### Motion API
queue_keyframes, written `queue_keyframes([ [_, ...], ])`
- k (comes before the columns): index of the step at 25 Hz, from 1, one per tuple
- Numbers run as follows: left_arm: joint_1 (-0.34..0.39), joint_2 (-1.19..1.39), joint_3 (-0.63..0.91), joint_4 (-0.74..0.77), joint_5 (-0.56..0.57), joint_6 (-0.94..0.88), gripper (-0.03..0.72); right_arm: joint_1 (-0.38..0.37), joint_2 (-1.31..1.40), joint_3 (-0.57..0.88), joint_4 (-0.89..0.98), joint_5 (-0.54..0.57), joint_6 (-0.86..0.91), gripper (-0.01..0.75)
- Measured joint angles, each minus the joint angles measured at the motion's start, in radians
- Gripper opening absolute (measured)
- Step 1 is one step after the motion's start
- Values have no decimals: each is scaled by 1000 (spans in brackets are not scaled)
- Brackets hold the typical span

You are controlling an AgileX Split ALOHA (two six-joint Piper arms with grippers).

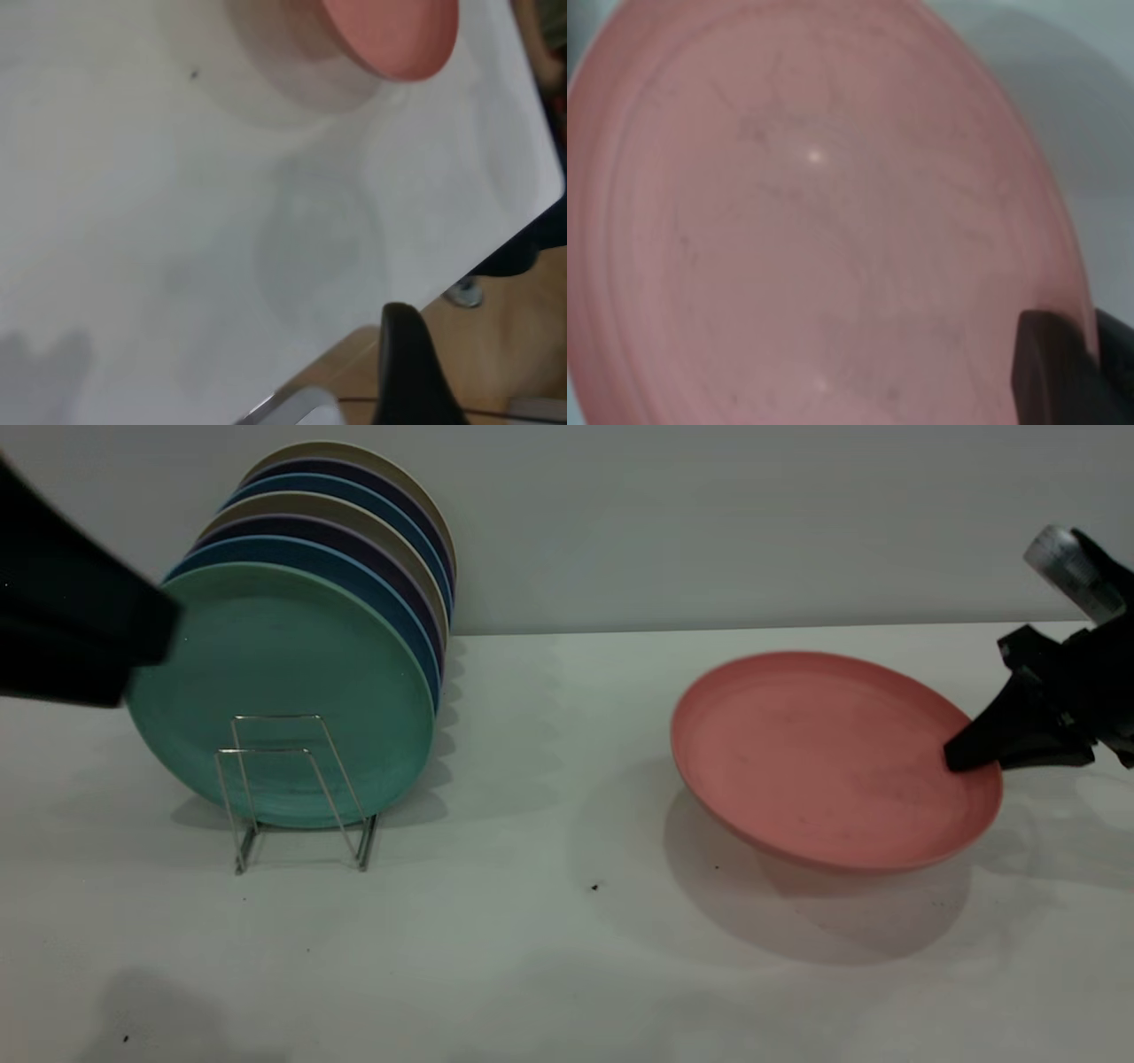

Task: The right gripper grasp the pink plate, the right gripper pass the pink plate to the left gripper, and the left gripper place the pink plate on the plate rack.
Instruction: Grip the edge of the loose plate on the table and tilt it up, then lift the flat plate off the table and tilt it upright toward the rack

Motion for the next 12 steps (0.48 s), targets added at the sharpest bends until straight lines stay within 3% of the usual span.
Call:
queue_keyframes([
  [12,0,368,-10,-397,0,420,425,96,-11,0,-27,55,52,13],
])
